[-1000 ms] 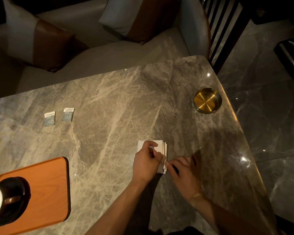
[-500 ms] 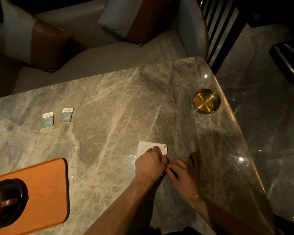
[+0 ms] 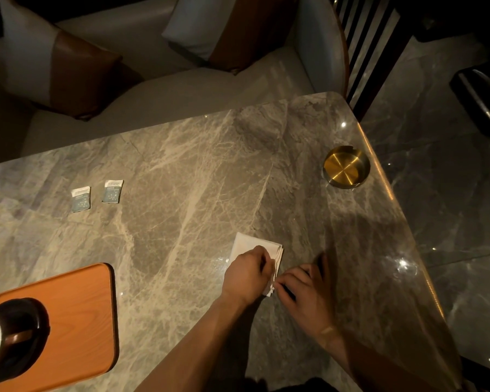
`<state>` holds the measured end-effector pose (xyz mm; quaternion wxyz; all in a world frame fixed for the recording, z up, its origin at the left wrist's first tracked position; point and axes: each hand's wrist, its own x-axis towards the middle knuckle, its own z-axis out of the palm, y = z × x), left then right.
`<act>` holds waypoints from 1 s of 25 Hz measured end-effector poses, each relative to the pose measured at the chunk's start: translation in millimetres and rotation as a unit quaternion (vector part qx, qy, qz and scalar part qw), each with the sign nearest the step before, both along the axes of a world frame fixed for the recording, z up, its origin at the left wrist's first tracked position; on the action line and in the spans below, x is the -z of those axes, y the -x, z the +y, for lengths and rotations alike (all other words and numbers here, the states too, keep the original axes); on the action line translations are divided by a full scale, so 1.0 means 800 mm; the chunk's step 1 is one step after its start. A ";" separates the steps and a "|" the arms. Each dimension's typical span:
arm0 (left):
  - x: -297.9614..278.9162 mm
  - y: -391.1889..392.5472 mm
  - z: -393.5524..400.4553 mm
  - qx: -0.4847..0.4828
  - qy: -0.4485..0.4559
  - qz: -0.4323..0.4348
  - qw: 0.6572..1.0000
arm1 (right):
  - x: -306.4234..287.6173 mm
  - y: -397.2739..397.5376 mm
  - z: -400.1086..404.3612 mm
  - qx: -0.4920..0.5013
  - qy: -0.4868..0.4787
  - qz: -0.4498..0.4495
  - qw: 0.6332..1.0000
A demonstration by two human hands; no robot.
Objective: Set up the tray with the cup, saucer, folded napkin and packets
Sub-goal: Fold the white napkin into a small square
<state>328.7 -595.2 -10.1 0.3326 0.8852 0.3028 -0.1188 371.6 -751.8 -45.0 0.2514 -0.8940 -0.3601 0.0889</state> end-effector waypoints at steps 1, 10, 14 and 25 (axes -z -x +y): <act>0.001 0.000 -0.003 0.032 -0.037 0.010 0.999 | 0.000 0.000 -0.001 -0.006 0.006 -0.006 1.000; 0.000 0.002 -0.002 0.019 0.023 -0.011 0.999 | 0.002 0.002 -0.001 -0.010 0.024 -0.007 1.000; -0.002 0.001 -0.011 -0.011 0.065 -0.010 0.998 | 0.008 0.002 -0.001 -0.016 0.028 -0.011 0.999; 0.001 0.020 -0.011 0.067 -0.029 -0.007 0.997 | 0.008 -0.003 -0.005 -0.016 -0.024 -0.025 0.999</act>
